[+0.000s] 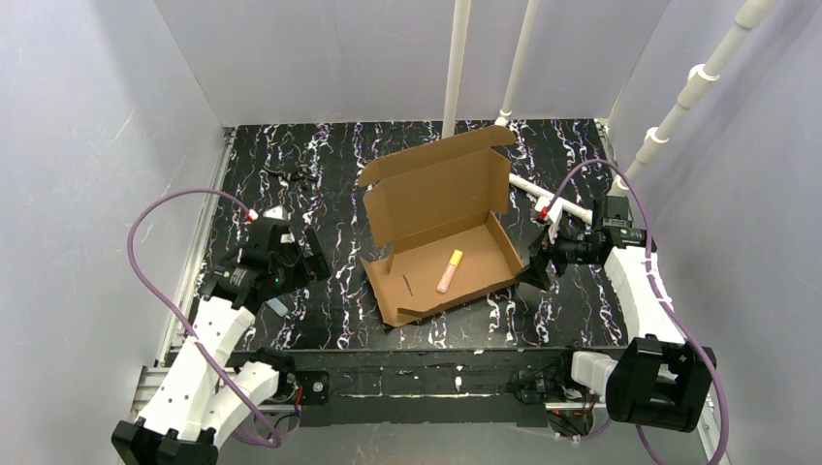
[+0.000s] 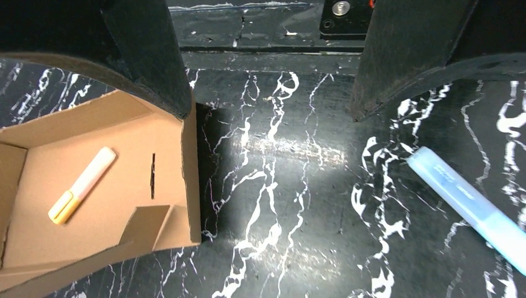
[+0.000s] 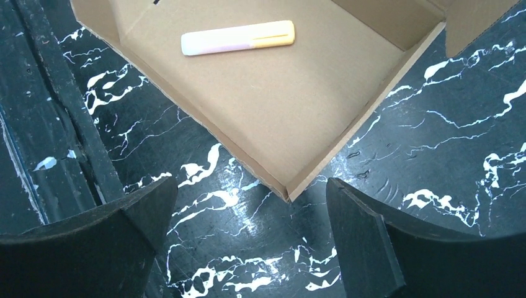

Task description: Fold the paper box

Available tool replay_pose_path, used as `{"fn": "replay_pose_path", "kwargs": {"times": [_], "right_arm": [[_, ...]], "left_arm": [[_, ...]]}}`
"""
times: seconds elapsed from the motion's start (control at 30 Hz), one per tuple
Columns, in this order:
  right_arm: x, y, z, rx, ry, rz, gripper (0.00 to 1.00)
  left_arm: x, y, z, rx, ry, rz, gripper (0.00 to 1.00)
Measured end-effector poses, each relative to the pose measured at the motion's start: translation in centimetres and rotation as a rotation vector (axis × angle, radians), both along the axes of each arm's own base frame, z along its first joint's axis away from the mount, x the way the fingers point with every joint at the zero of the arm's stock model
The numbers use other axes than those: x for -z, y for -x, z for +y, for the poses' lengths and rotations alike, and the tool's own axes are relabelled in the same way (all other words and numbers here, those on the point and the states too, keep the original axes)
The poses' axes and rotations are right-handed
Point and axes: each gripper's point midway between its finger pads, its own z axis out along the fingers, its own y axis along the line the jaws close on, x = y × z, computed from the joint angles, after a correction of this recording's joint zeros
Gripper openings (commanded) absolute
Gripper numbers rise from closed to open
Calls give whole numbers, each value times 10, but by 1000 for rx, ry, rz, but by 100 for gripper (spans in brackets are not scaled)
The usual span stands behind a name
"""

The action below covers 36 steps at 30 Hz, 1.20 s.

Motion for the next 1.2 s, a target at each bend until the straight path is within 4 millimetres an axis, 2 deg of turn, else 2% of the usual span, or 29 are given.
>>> {"fn": "replay_pose_path", "kwargs": {"times": [0.2, 0.37, 0.53, 0.63, 0.7, 0.87, 0.93, 1.03, 1.2], "right_arm": [[-5, 1, 3, -10, -15, -18, 98], [-7, 2, 3, -10, -15, -25, 98], [-11, 3, 4, -15, -11, -45, 98], [-11, 5, 6, -22, -3, -48, 98], [-11, 5, 7, -24, 6, -47, 98], [-10, 8, 10, -36, 20, -43, 98], [-9, 8, 11, -39, 23, -42, 98], [-9, 9, 12, -40, 29, -42, 98], [-11, 8, 11, -39, 36, -55, 98]], "left_arm": [[-19, -17, 6, 44, -88, -1, 98], [-16, -18, 11, 83, -158, 56, 98], [-5, -19, 25, 39, -212, 120, 98], [7, -18, 35, -34, -193, 149, 98], [23, -14, 46, -116, -169, 181, 98], [77, 1, 85, -459, 11, 279, 93], [94, 7, 90, -540, 49, 318, 93], [106, 3, 92, -580, 61, 351, 91], [120, -1, 101, -622, 22, 412, 72]]}}
